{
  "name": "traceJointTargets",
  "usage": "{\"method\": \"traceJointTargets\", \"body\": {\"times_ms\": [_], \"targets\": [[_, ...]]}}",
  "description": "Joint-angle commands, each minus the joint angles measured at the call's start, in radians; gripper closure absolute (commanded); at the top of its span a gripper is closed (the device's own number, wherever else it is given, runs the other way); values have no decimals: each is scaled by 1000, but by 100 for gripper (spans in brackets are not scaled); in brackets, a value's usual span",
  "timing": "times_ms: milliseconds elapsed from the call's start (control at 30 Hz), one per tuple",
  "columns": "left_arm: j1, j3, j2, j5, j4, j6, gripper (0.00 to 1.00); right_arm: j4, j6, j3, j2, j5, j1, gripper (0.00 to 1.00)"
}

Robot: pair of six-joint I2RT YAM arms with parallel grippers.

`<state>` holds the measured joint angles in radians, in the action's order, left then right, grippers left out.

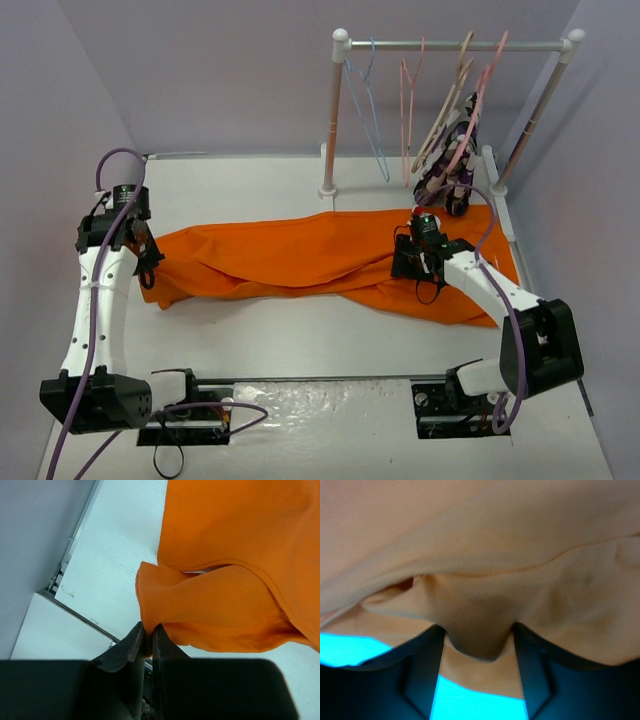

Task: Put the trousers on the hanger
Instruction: Flatten out the trousers at the center of the board.

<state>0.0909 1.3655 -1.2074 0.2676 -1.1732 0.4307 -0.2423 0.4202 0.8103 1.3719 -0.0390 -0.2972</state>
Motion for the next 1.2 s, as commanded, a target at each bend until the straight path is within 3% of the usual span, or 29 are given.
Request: {"method": "traceJointTargets", "body": {"times_ms": [0,67,167,367,567,767,967,1067,1167], "targets": [[26,34,63,69,-20,-14,100,50,-15,98,43,118,40,75],[36,20,71,90,-42,-16,100,48,-17,111,41,135,63,91],[49,8,72,110,-77,-17,100,23,-23,148,53,156,79,100],[52,0,18,157,-98,-53,100,1,-17,208,102,163,86,100],[52,37,-191,158,10,-59,100,-2,-21,302,190,183,93,100],[67,225,-472,157,120,-76,100,-2,-28,390,288,185,109,100],[68,382,-637,112,256,-96,100,-2,-31,452,365,186,115,99],[68,391,-698,53,365,-116,100,-2,-31,460,393,181,115,92],[69,445,-782,11,400,-124,87,-2,-33,461,401,166,112,78]]}}
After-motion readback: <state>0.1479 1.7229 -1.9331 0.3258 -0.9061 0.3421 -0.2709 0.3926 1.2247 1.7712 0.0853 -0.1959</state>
